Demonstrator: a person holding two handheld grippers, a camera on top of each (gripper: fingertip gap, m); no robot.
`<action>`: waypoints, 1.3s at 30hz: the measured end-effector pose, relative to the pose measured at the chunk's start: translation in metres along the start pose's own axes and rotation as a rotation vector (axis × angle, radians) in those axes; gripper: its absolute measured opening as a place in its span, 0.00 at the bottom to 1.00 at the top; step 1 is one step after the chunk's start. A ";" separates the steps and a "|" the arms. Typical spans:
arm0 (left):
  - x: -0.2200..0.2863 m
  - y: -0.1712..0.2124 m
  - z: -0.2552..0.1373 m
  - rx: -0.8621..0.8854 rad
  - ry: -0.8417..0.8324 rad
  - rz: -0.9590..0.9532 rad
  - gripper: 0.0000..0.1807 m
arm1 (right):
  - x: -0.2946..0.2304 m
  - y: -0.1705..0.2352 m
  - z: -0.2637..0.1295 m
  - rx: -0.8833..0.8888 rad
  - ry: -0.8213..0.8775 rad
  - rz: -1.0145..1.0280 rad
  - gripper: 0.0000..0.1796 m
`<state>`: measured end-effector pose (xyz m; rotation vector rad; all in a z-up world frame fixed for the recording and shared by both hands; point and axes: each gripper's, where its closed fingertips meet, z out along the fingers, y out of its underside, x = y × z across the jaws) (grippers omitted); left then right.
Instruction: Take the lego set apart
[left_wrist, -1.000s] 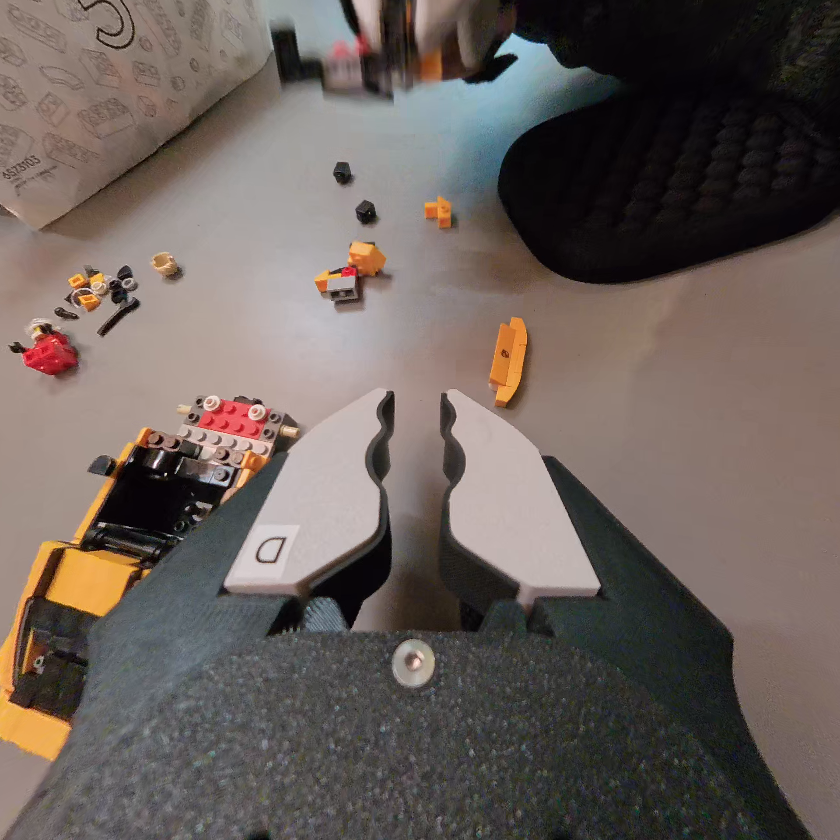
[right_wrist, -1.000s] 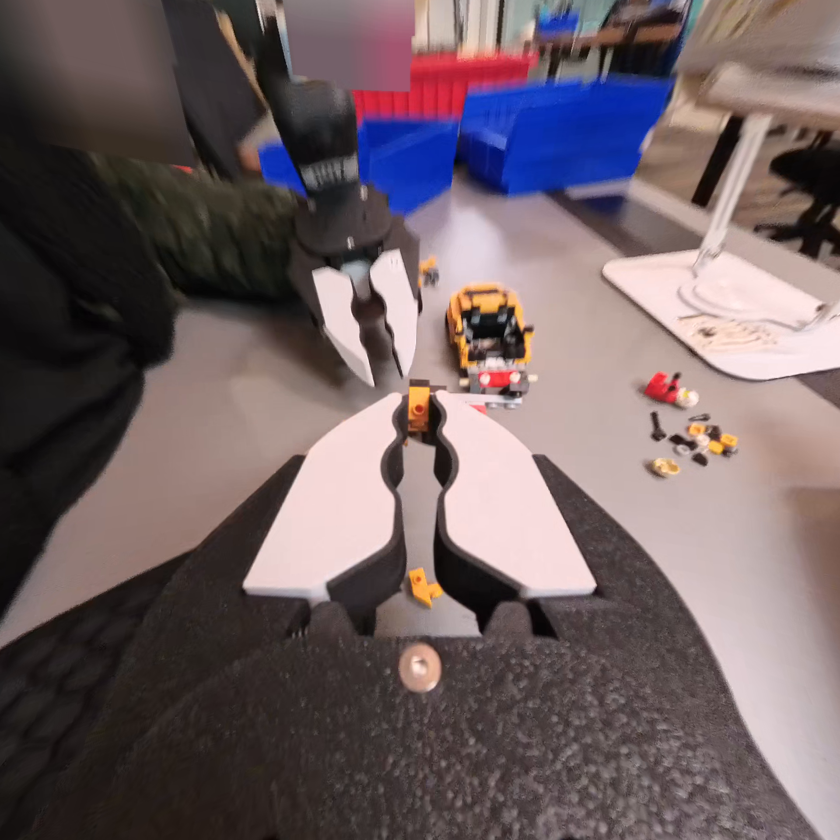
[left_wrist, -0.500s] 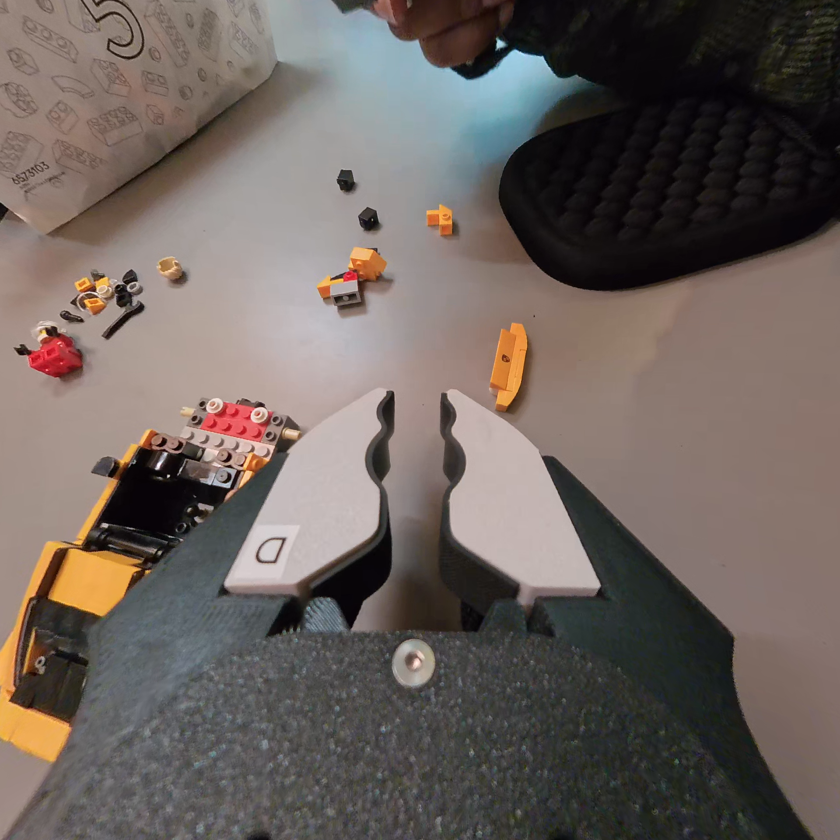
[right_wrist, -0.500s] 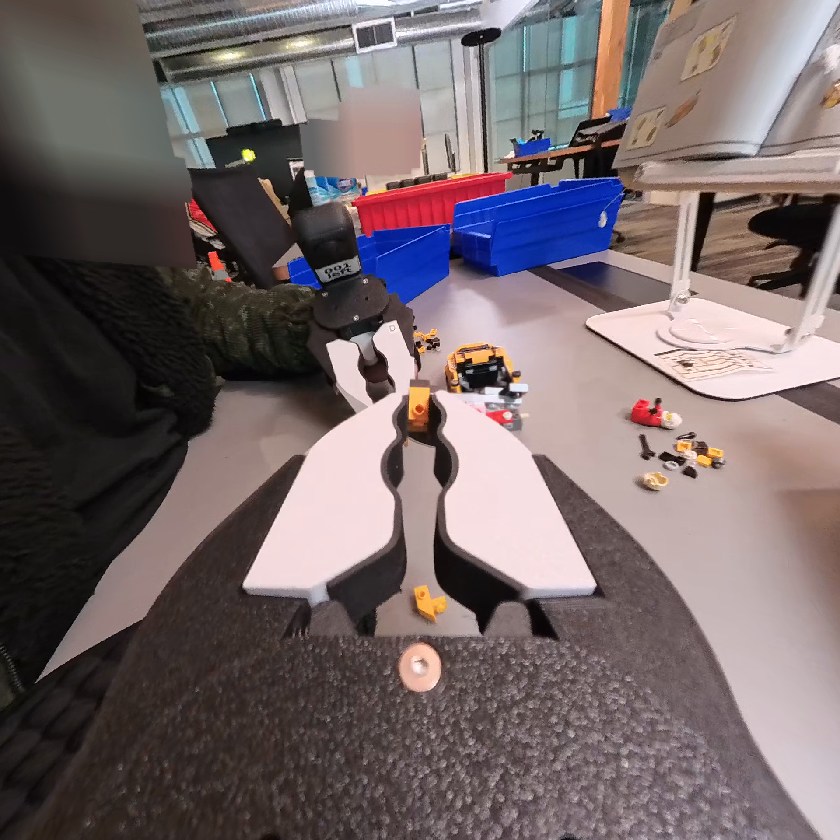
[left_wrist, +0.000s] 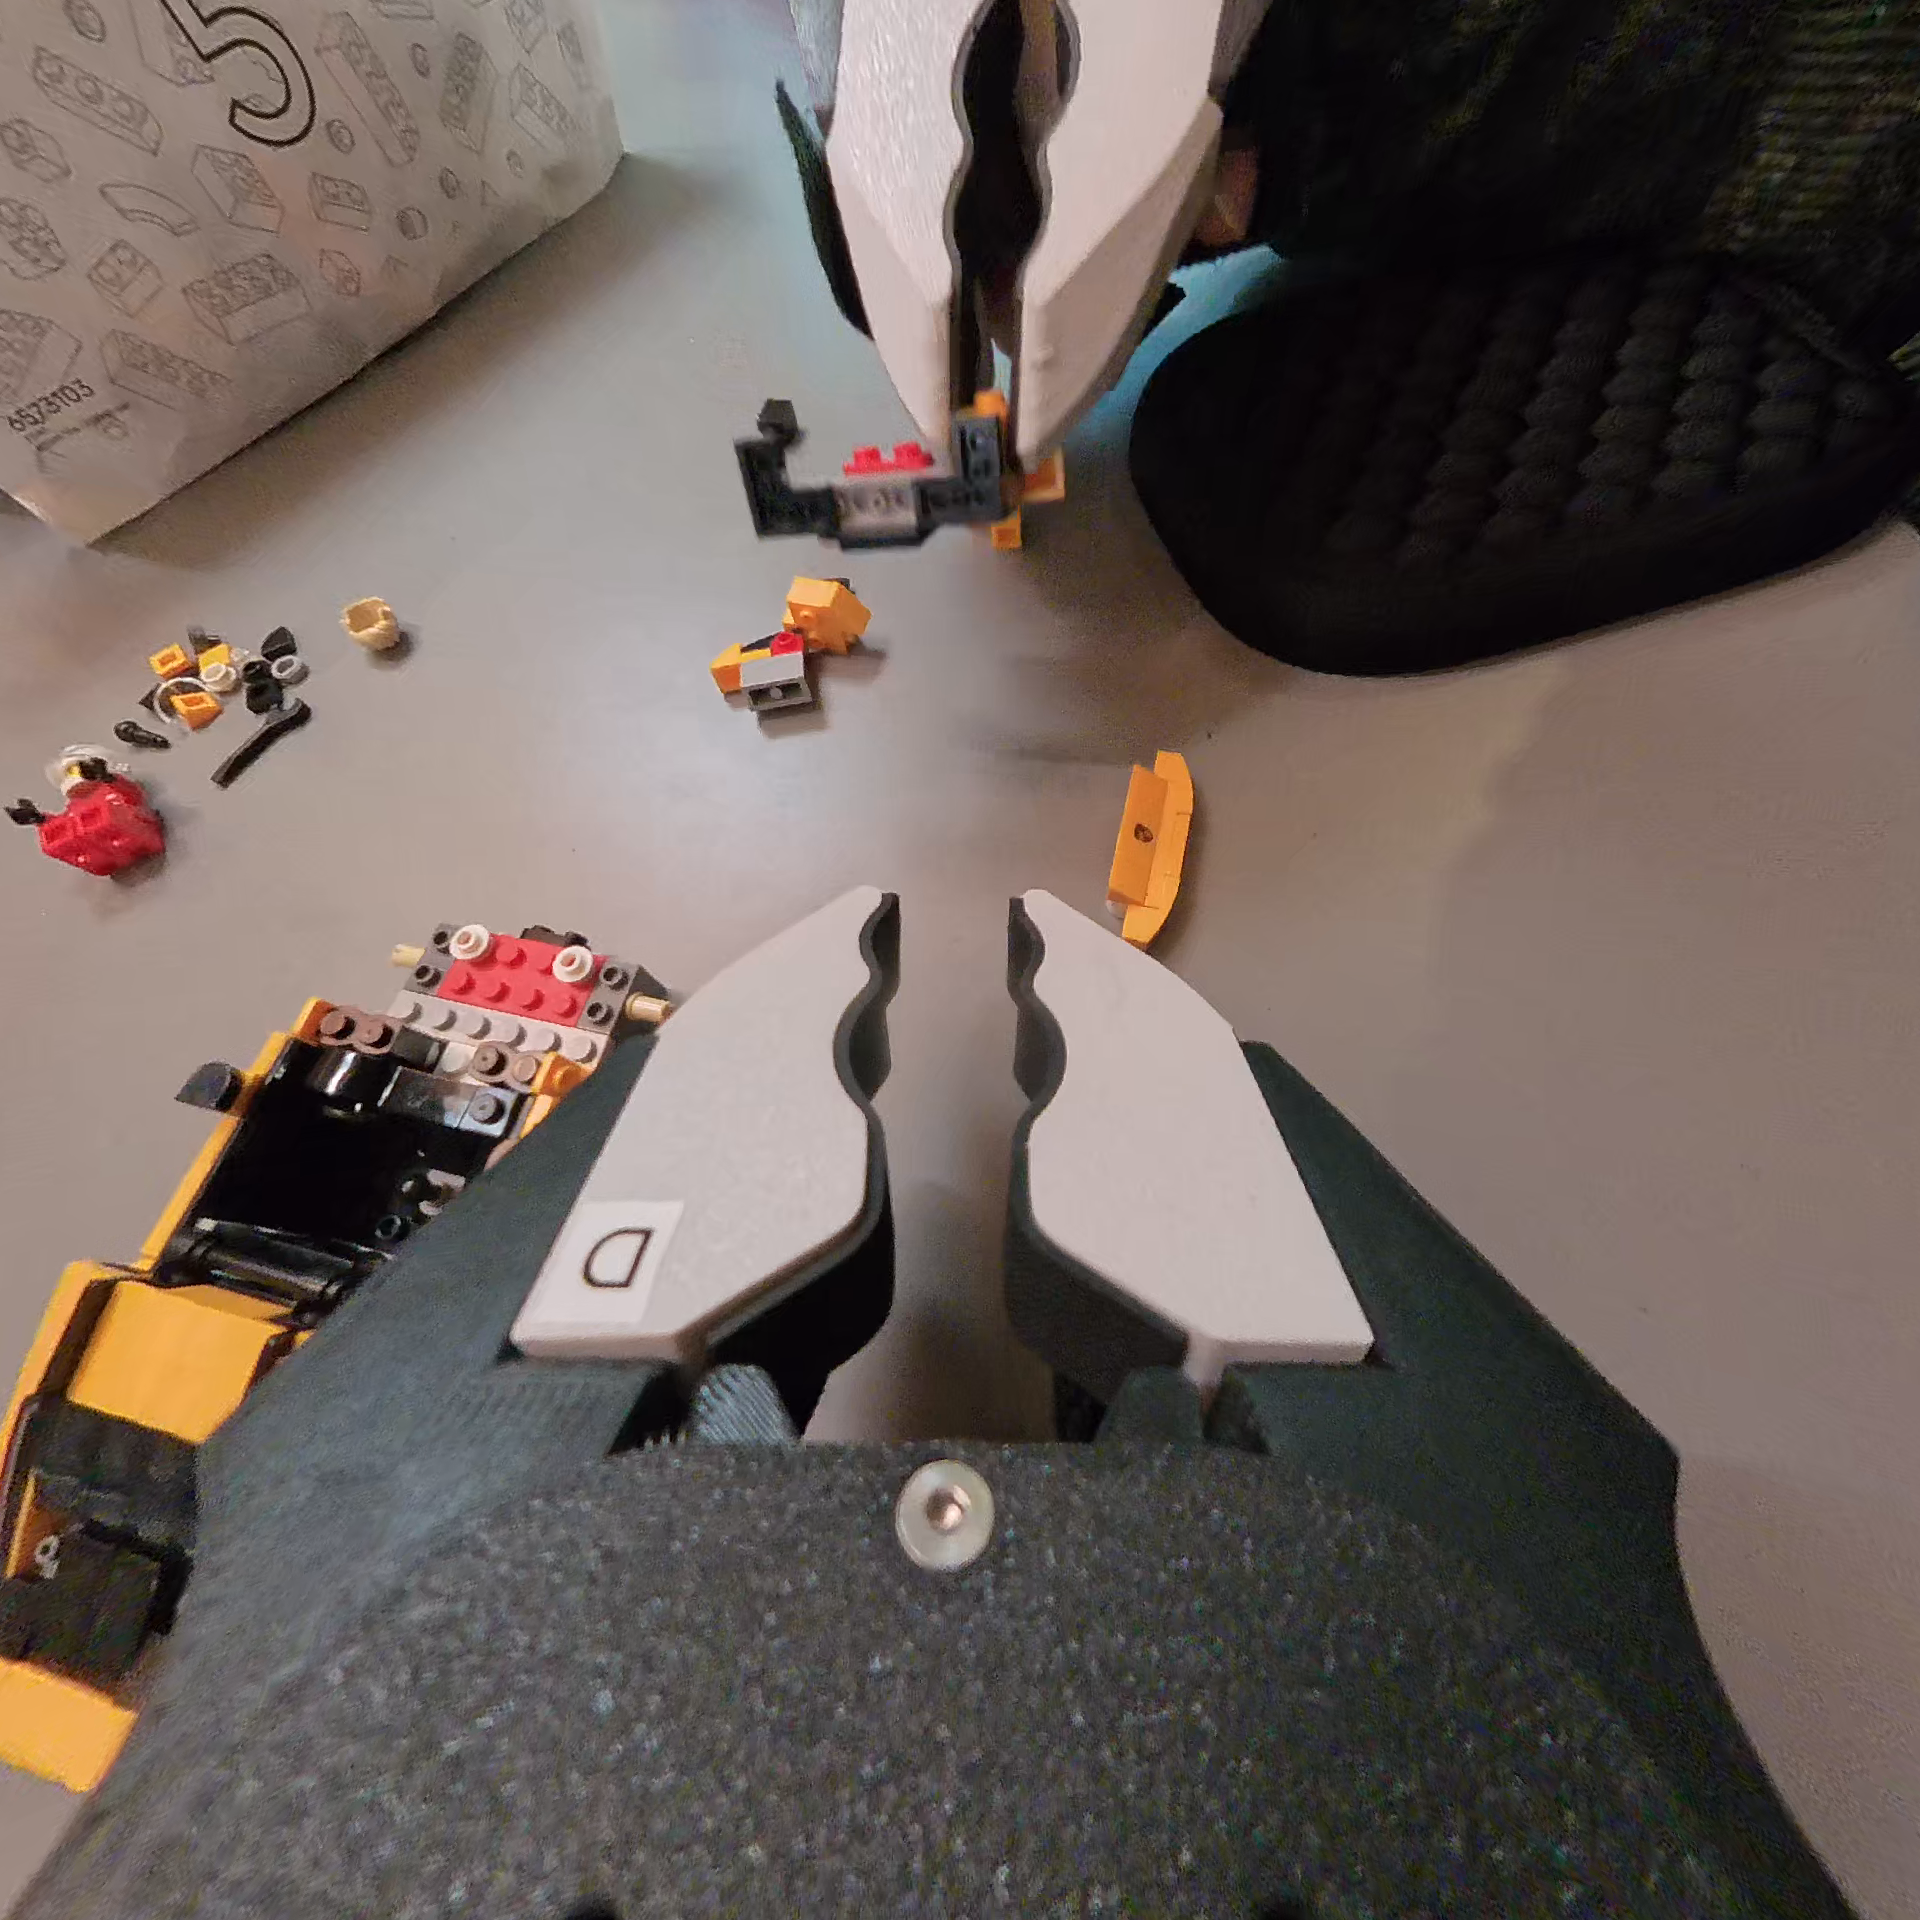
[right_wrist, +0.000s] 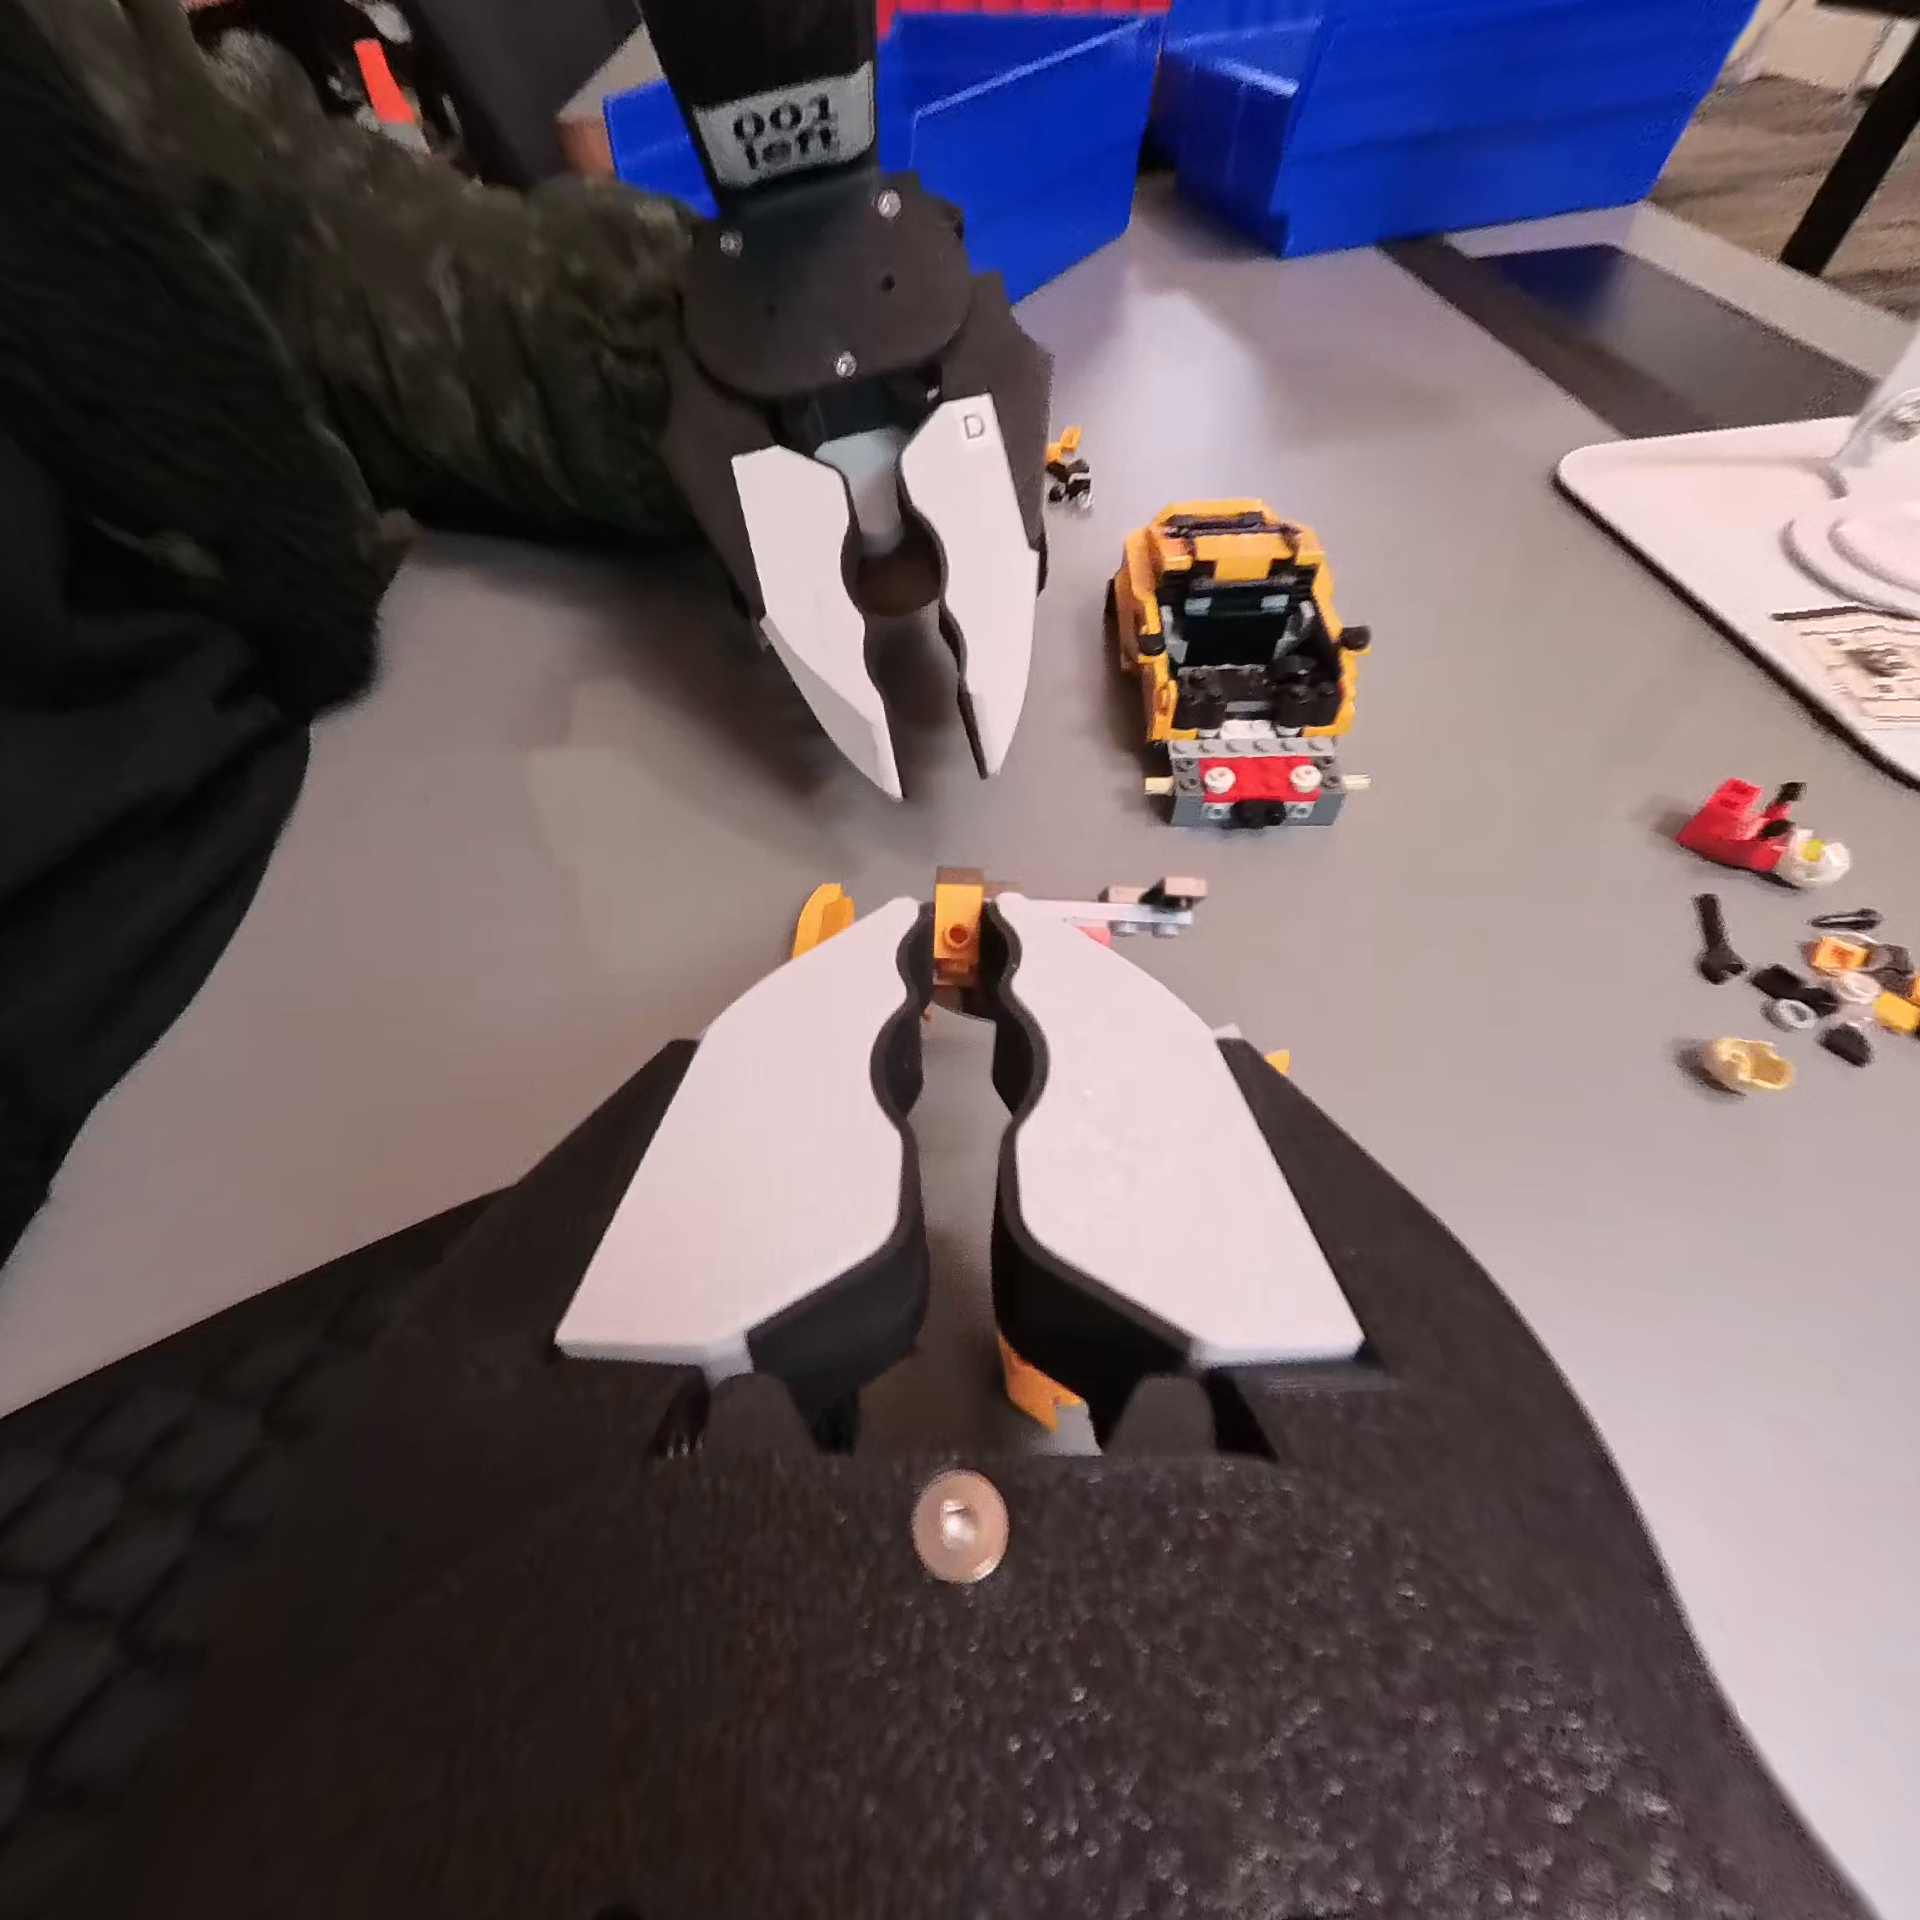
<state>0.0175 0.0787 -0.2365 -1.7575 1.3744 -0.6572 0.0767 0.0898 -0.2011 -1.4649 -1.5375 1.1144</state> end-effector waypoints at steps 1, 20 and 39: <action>0.000 0.000 0.000 -0.001 -0.001 0.002 0.11 | -0.001 0.003 0.003 -0.018 -0.002 -0.006 0.04; 0.006 -0.036 -0.006 0.204 0.036 -0.067 0.17 | -0.033 -0.059 -0.024 0.413 -0.281 0.108 0.04; 0.027 -0.072 -0.012 0.381 0.161 -0.115 0.14 | -0.056 -0.041 -0.002 0.254 -0.359 0.062 0.05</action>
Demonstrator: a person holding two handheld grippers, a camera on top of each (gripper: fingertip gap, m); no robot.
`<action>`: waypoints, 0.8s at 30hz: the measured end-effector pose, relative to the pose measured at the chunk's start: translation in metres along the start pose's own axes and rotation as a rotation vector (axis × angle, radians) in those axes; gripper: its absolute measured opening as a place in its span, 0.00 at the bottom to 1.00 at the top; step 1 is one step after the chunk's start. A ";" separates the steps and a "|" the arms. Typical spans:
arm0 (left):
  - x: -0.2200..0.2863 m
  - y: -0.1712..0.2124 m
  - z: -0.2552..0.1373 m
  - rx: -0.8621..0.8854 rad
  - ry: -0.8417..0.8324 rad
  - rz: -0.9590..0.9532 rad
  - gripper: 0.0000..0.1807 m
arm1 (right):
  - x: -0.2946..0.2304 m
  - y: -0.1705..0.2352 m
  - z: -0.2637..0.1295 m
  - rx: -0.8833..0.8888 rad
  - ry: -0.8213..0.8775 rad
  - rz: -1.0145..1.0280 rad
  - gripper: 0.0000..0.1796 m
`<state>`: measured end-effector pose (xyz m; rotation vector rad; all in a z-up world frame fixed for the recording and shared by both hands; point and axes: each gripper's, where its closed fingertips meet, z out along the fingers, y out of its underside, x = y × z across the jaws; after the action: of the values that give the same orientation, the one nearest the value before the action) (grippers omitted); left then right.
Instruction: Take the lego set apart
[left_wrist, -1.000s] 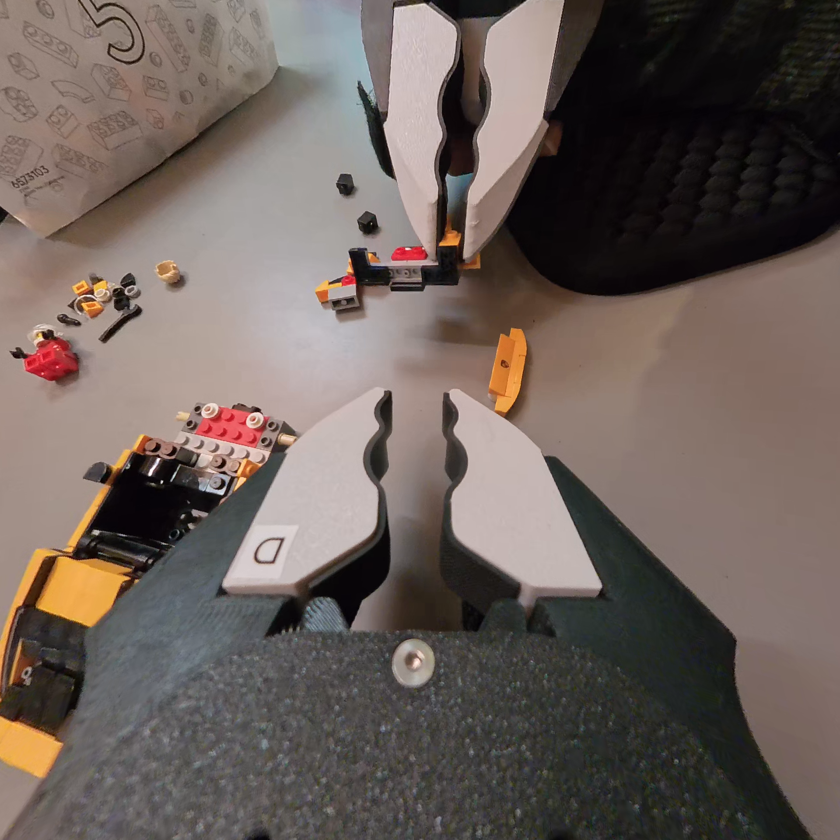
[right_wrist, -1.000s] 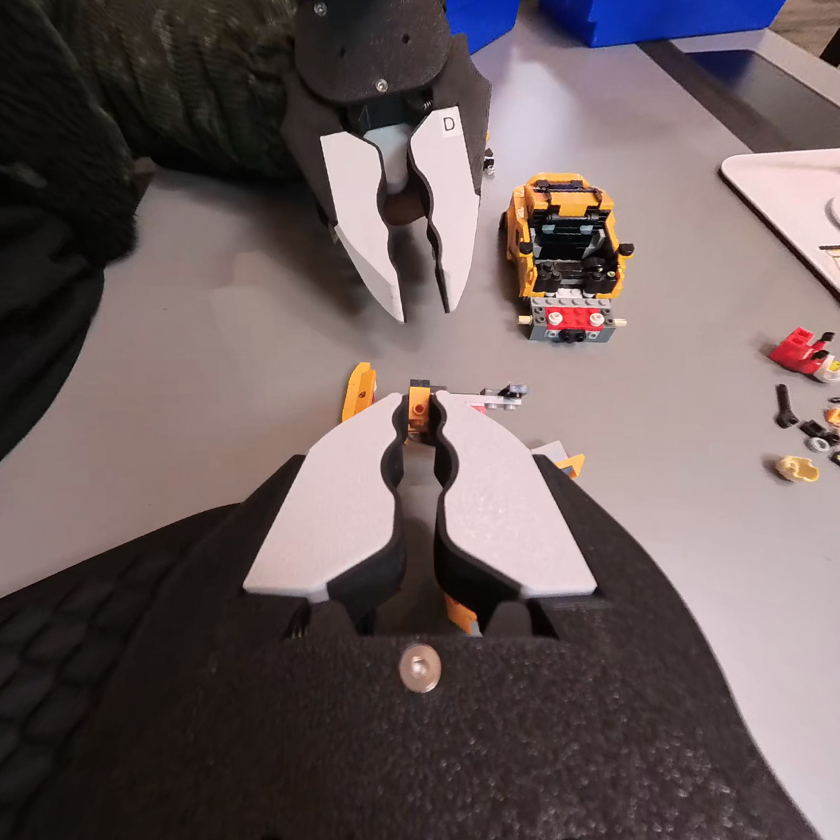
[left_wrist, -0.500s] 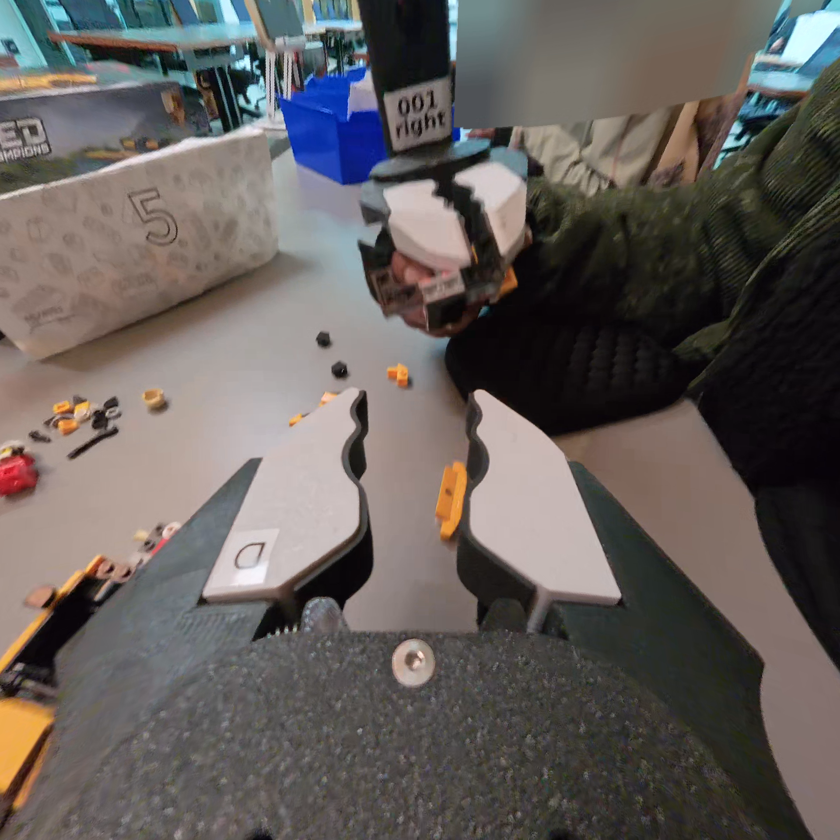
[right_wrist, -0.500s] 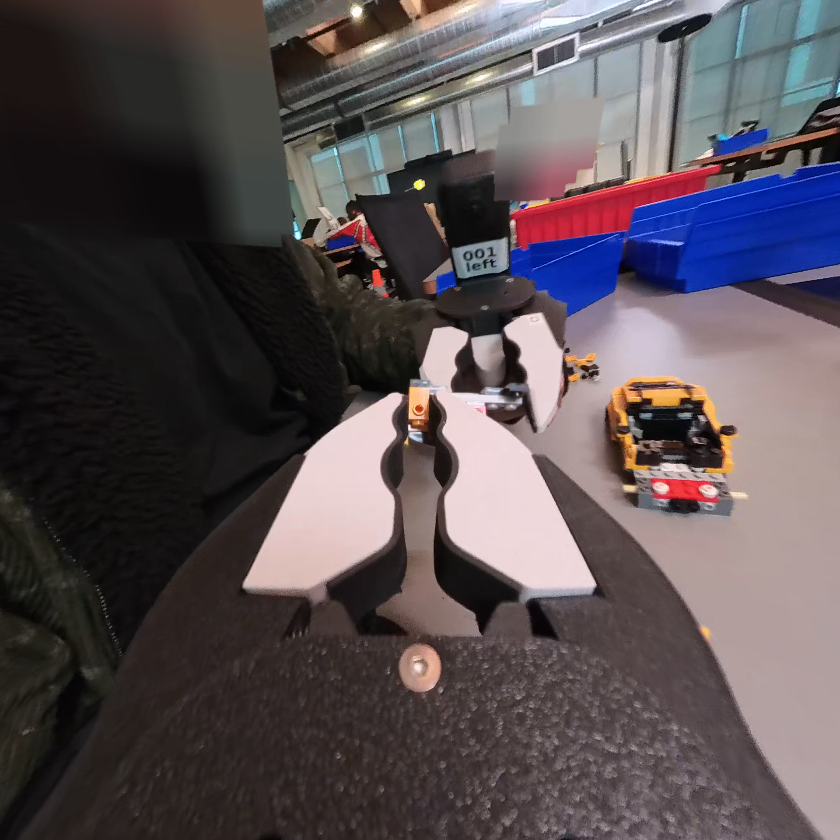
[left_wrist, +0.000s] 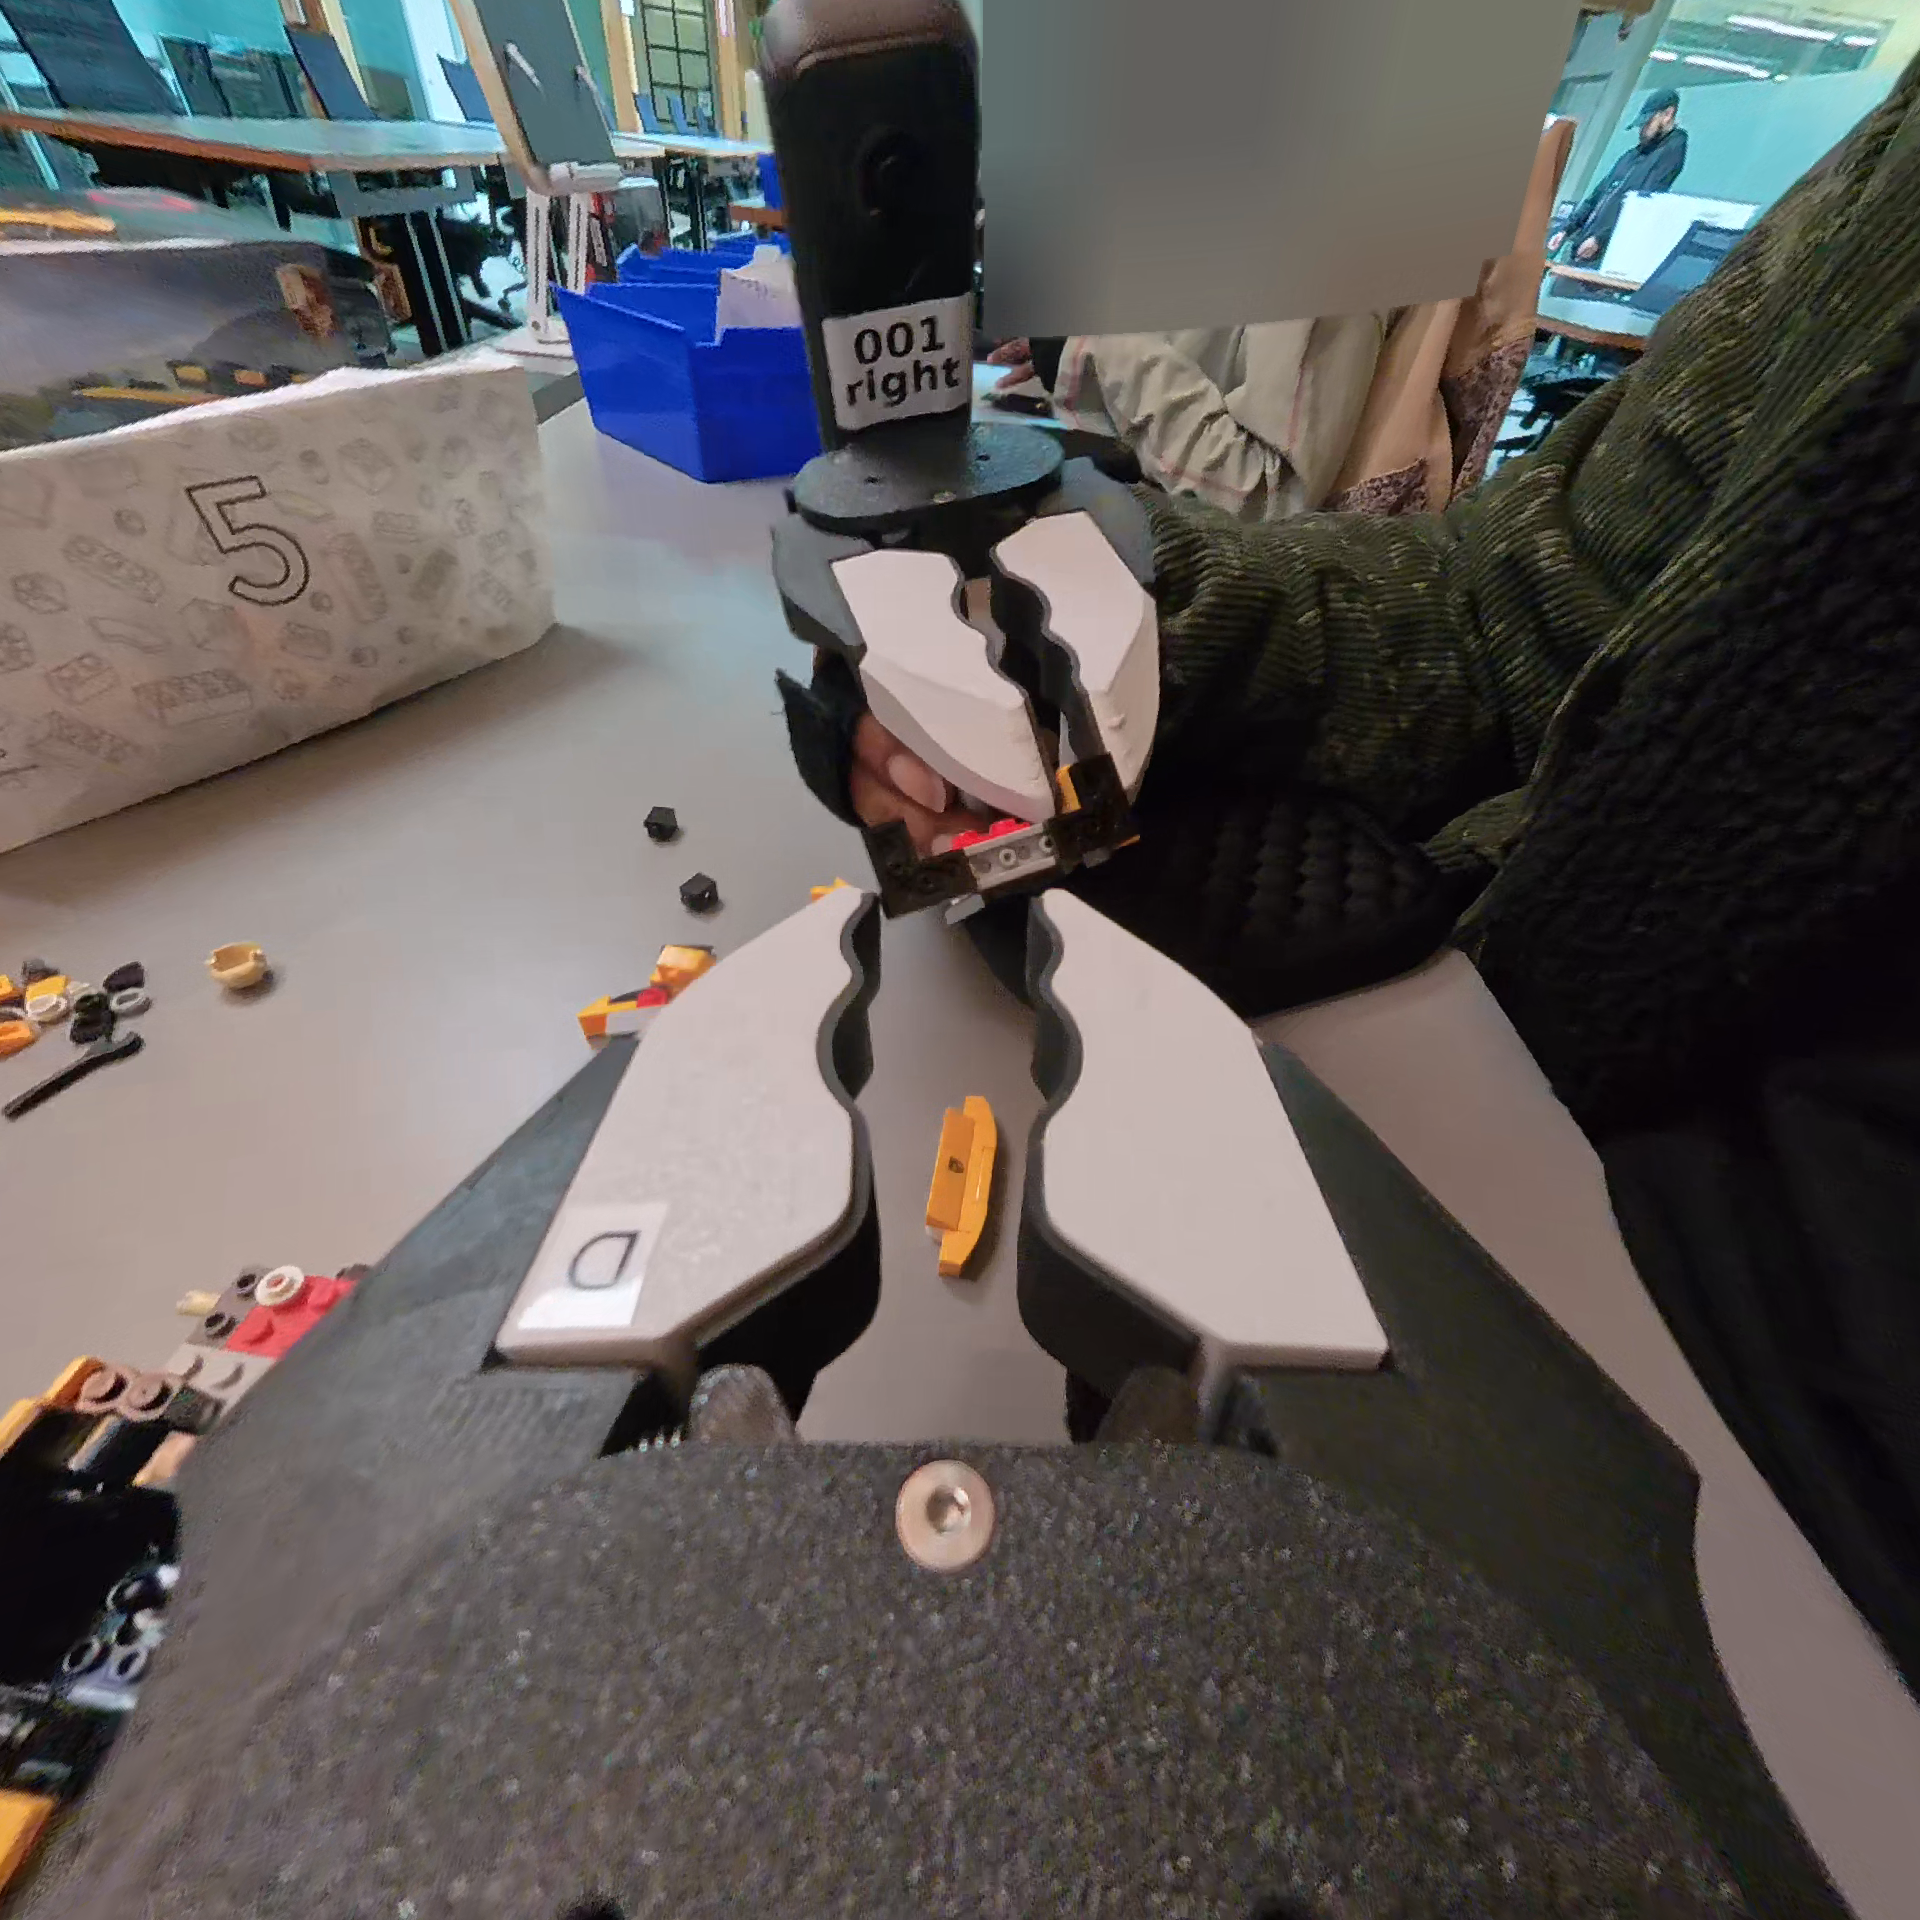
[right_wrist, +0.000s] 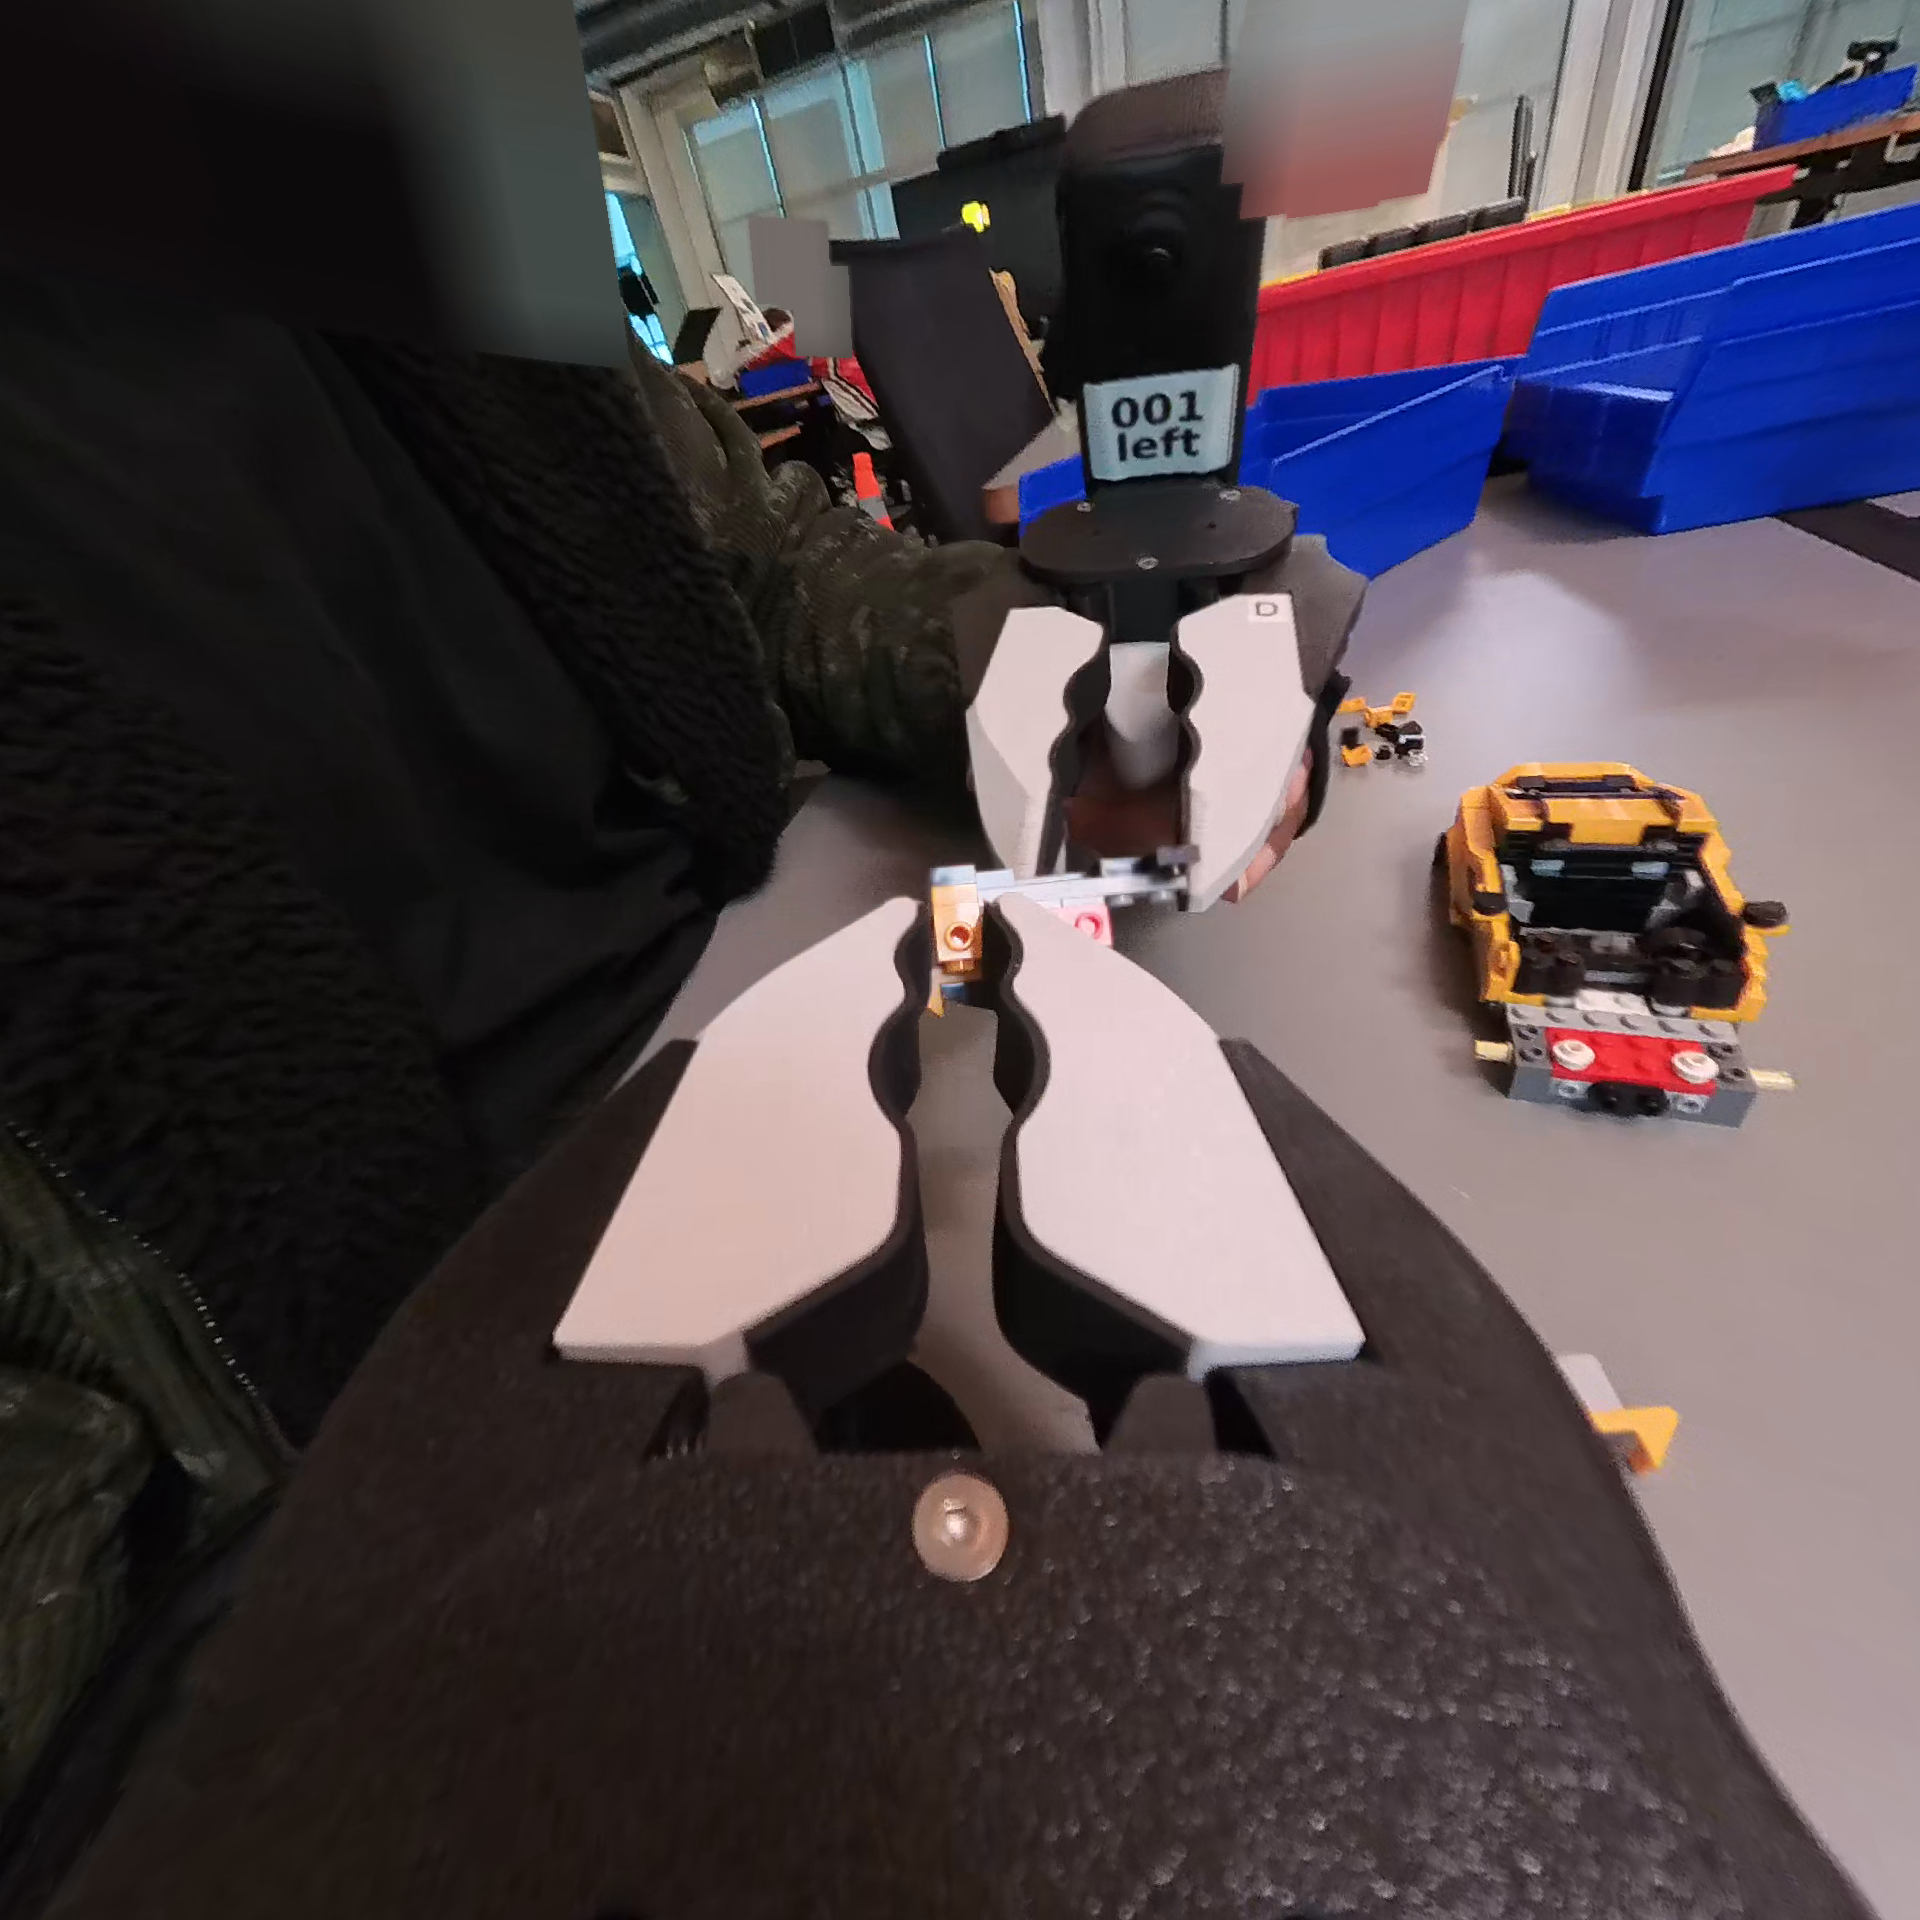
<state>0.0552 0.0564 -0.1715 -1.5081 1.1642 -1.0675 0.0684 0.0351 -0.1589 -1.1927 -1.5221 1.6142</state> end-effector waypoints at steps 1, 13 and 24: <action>-0.002 0.002 0.000 -0.007 -0.008 -0.007 0.14 | 0.002 0.002 0.001 -0.017 0.018 -0.011 0.05; -0.010 0.006 -0.007 -0.008 -0.014 -0.076 0.14 | 0.016 0.025 0.005 -0.198 0.150 -0.102 0.06; -0.012 0.013 -0.008 -0.019 0.012 -0.130 0.13 | 0.014 0.030 0.012 -0.270 0.187 -0.208 0.04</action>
<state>0.0427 0.0654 -0.1833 -1.6127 1.0995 -1.1561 0.0568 0.0377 -0.1919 -1.2406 -1.7151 1.1563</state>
